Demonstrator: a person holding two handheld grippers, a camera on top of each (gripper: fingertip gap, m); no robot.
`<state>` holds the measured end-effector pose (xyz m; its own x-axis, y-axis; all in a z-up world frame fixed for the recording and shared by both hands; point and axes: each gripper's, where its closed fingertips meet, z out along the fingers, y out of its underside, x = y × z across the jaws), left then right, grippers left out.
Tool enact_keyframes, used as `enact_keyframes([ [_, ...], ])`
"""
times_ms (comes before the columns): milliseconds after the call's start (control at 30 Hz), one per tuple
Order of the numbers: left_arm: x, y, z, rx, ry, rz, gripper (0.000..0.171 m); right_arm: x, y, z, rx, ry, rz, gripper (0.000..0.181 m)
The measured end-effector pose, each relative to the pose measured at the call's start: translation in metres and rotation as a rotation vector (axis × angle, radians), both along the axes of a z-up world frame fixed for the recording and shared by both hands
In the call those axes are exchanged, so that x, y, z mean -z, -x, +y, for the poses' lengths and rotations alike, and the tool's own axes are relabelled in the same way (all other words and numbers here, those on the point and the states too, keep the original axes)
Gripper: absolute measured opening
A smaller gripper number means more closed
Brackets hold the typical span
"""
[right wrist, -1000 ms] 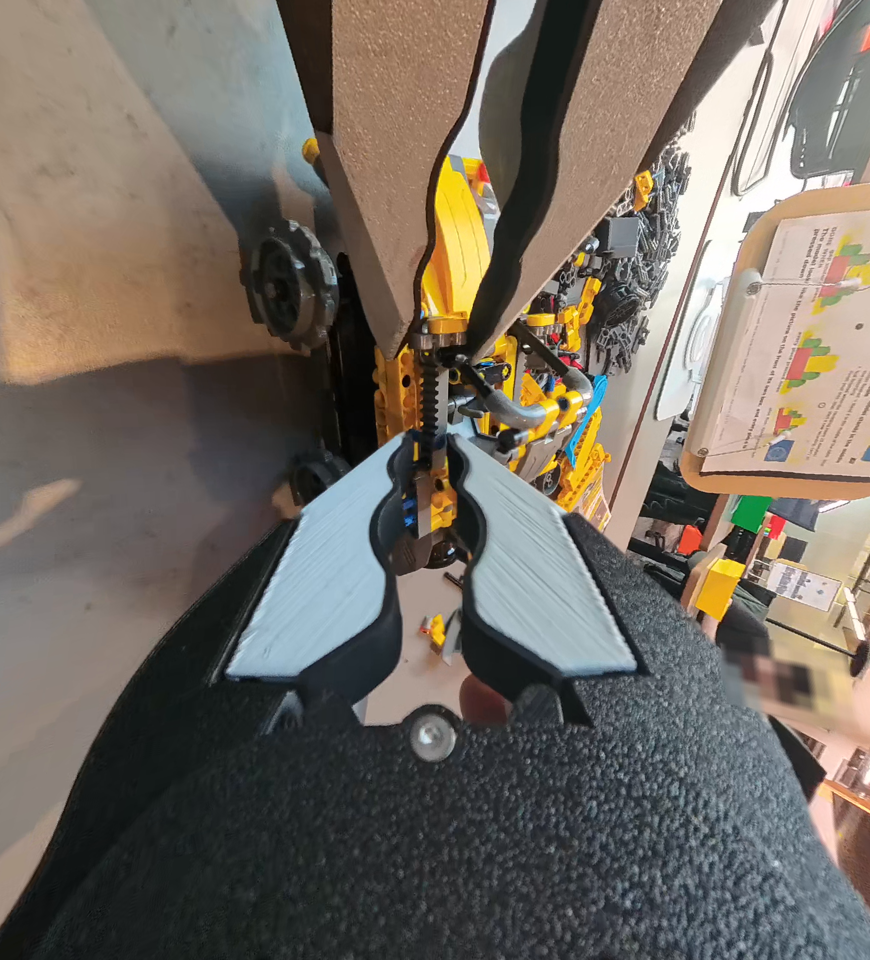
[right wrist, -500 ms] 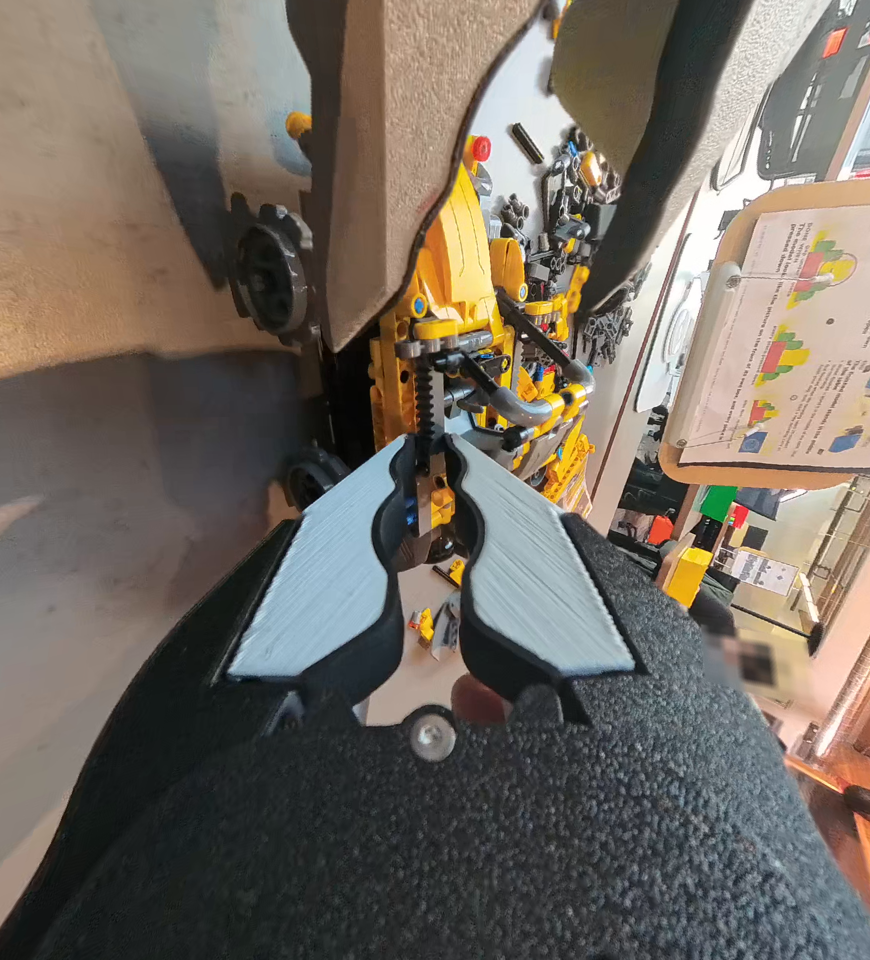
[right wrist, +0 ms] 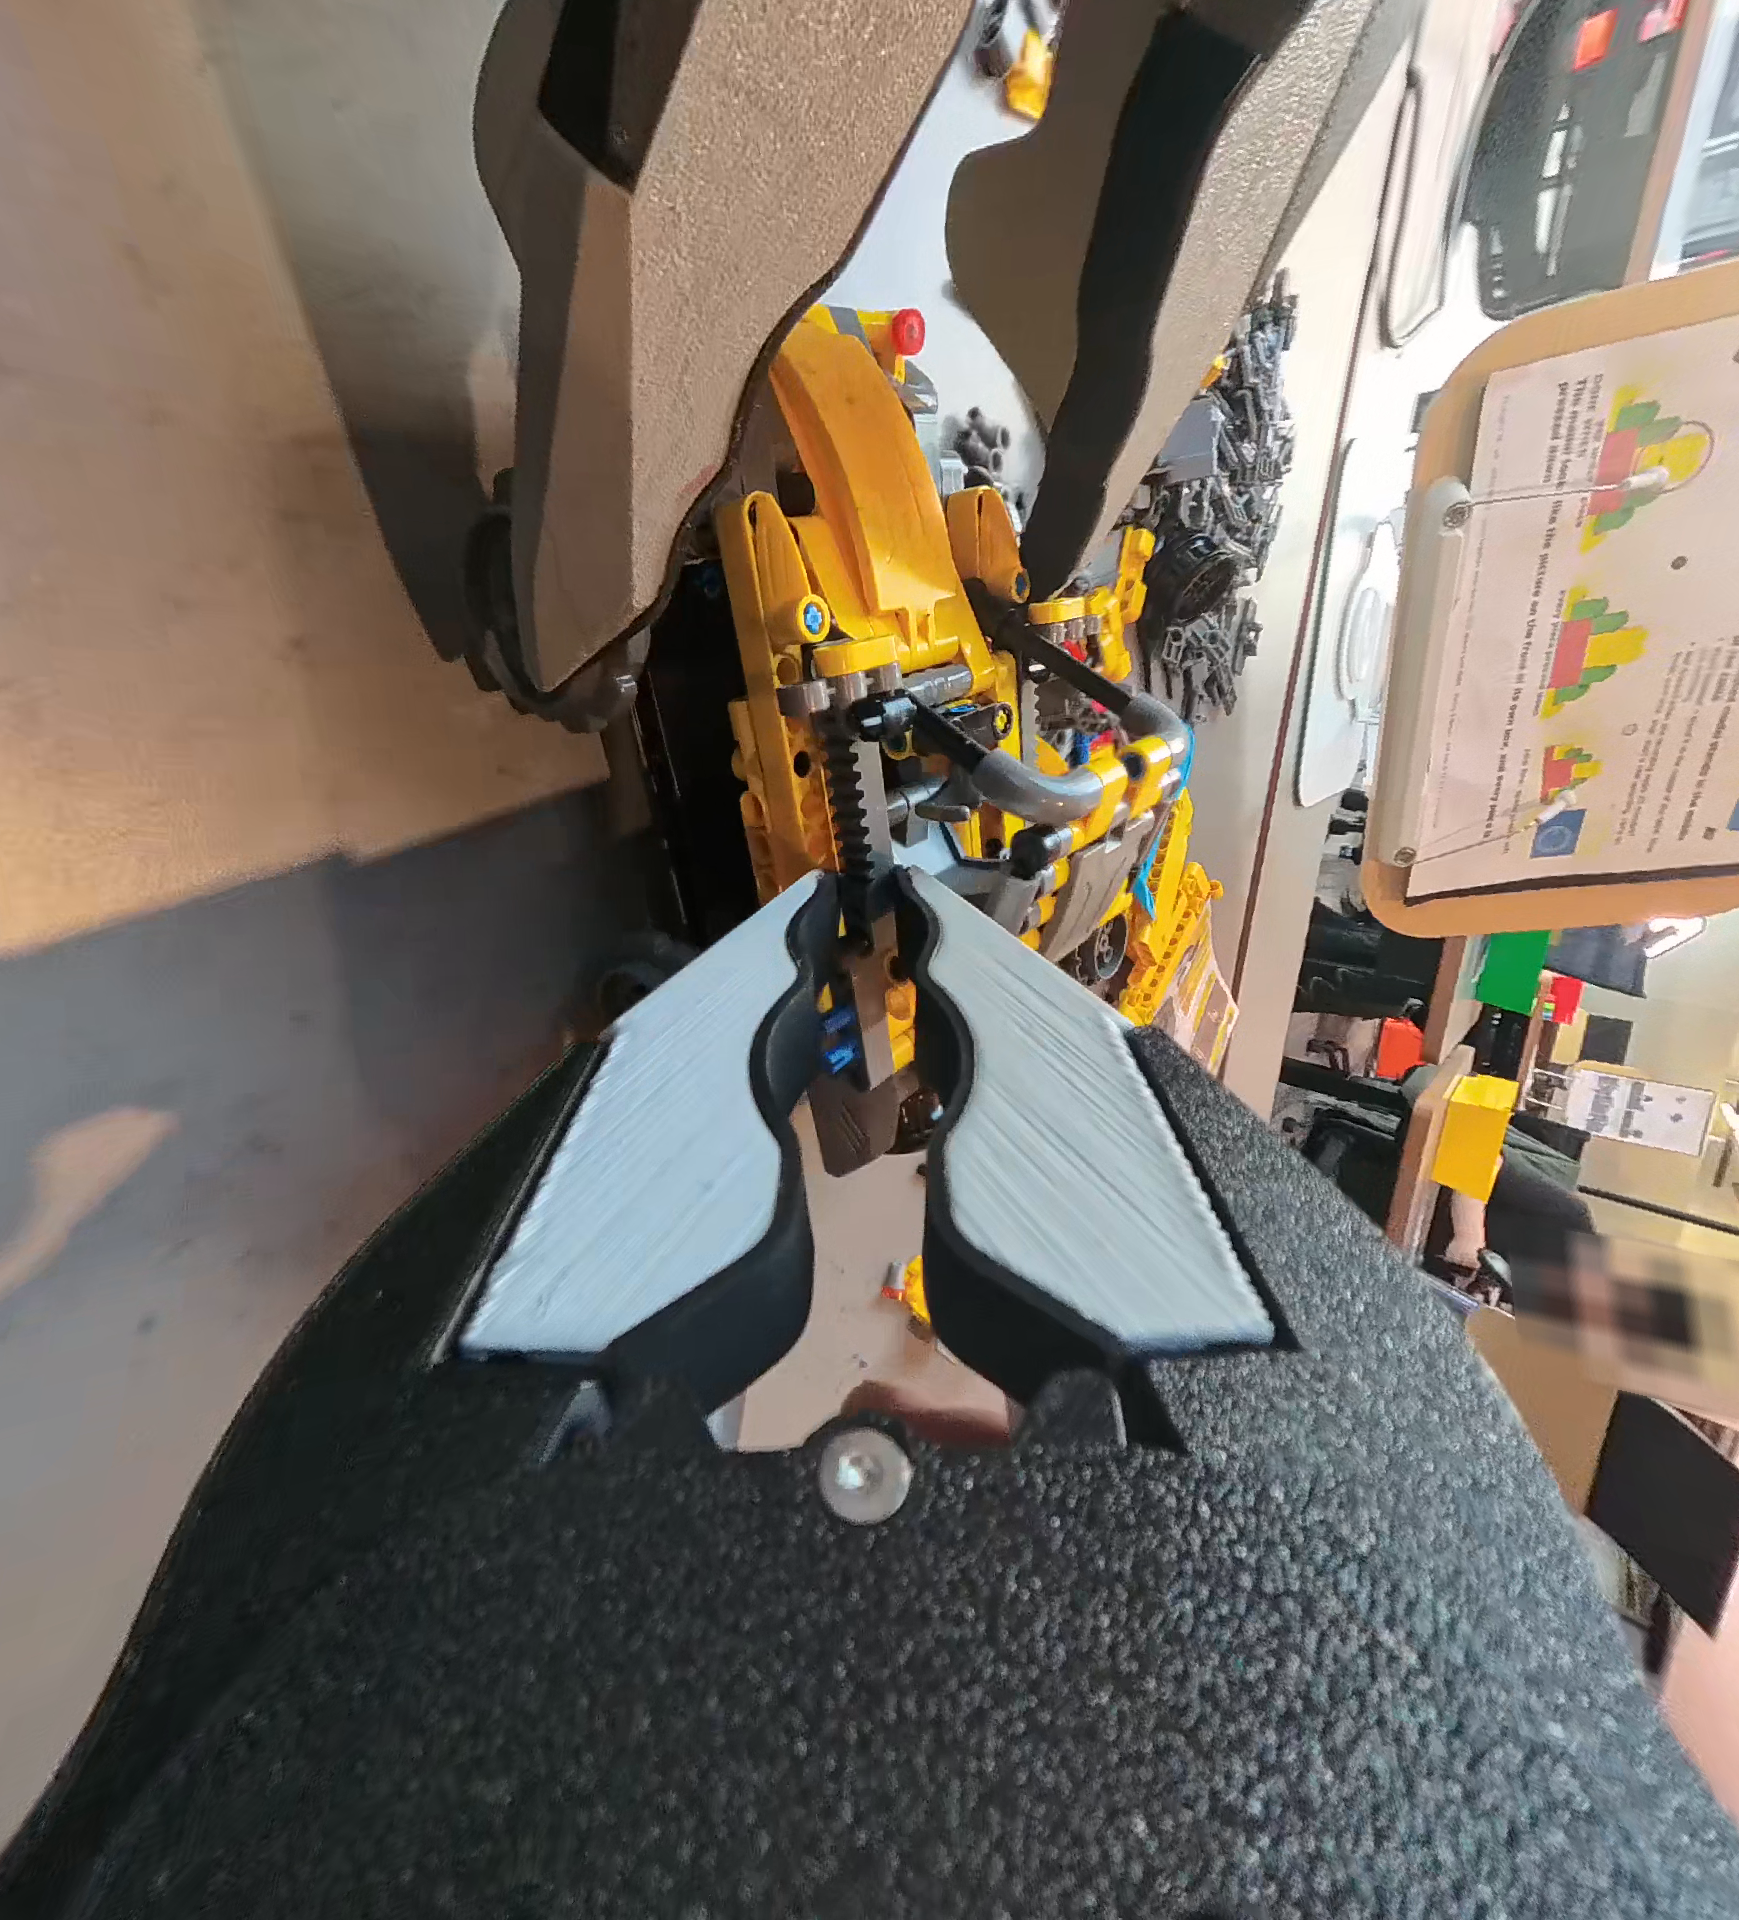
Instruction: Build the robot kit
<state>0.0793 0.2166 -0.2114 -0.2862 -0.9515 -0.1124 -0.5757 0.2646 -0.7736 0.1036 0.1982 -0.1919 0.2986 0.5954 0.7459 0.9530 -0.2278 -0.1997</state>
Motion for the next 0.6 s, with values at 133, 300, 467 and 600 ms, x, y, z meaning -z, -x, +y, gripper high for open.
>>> enact_keyframes([
  [133,-0.005,-0.001,0.003,-0.010,0.065,-0.005,0.099,0.000,-0.001,-0.001,-0.012,-0.102,-0.027,0.010],
  [300,-0.005,-0.006,0.013,-0.060,0.010,-0.014,0.090,-0.001,-0.002,0.001,-0.016,-0.237,-0.044,0.010],
  [467,0.000,-0.010,0.012,-0.059,-0.020,0.011,0.101,-0.001,-0.002,0.003,0.016,-0.298,0.004,0.009],
  [600,-0.008,-0.011,0.025,-0.050,-0.093,-0.014,0.098,-0.001,-0.003,0.003,0.014,-0.316,0.030,0.010],
])
